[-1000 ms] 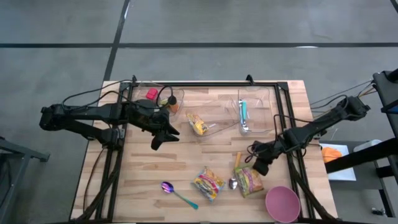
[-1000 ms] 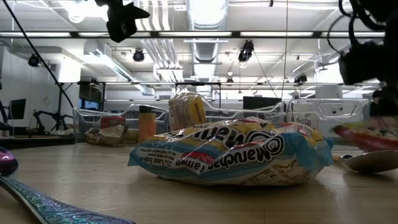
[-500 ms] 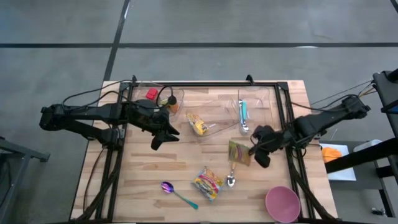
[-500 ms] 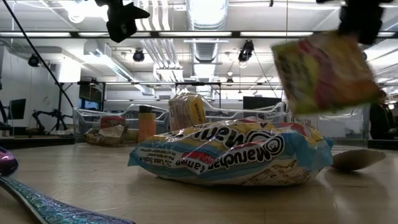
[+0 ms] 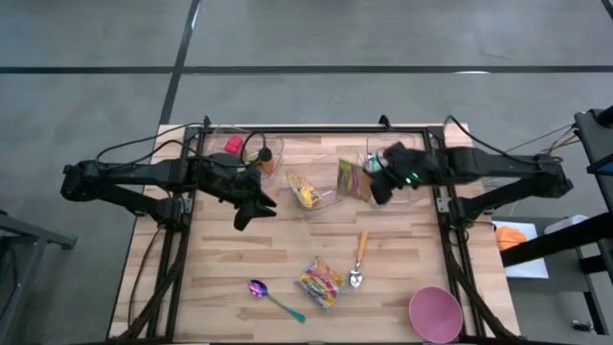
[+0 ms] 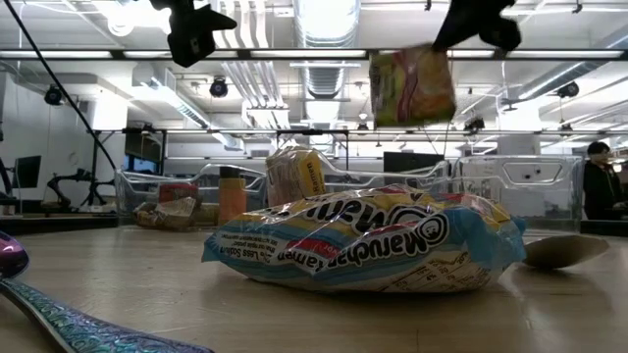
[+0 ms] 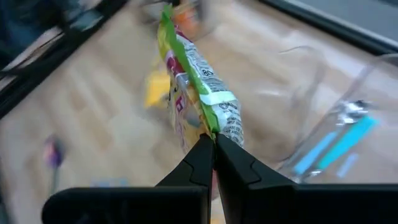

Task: Pick & Place Food Item
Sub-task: Put the green noodle pack into the middle transparent bin

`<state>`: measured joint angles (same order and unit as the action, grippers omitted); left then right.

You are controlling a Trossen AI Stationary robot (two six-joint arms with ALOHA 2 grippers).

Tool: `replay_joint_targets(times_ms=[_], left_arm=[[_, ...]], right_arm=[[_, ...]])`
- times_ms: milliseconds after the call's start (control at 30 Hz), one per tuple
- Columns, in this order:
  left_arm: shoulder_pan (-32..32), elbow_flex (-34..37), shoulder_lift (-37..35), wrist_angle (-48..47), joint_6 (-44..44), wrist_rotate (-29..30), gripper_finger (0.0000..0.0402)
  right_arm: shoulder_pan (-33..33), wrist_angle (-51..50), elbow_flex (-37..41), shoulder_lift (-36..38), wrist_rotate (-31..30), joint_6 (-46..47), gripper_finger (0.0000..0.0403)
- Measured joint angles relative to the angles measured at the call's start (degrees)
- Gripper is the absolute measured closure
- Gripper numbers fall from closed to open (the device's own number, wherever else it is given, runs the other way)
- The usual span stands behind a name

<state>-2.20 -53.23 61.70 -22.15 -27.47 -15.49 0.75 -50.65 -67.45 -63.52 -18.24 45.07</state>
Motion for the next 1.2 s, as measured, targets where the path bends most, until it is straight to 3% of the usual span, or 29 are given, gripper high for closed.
replay_joint_targets(times_ms=[167, 333, 667, 1200], left_arm=[[0.0, 0.0, 0.0, 1.5, -3.2, 5.0, 0.0223], [0.0, 0.0, 0.0, 3.4, -4.1, 8.8, 0.0223], [-0.6, -0.1, 0.0, 7.2, -4.5, 10.6, 0.0223], [-1.0, -0.1, -0.9, 7.8, -3.9, 10.6, 0.0223]], right_arm=[[-8.3, 5.6, 1.3, -3.4, 0.3, 0.8, 0.0395], [-11.8, 10.9, 2.0, -6.9, 0.5, -0.1, 0.0395], [-12.2, 13.1, 4.4, -13.7, 0.3, 1.2, 0.0395], [-12.9, 17.4, 11.8, -17.6, -1.9, 1.5, 0.0395]])
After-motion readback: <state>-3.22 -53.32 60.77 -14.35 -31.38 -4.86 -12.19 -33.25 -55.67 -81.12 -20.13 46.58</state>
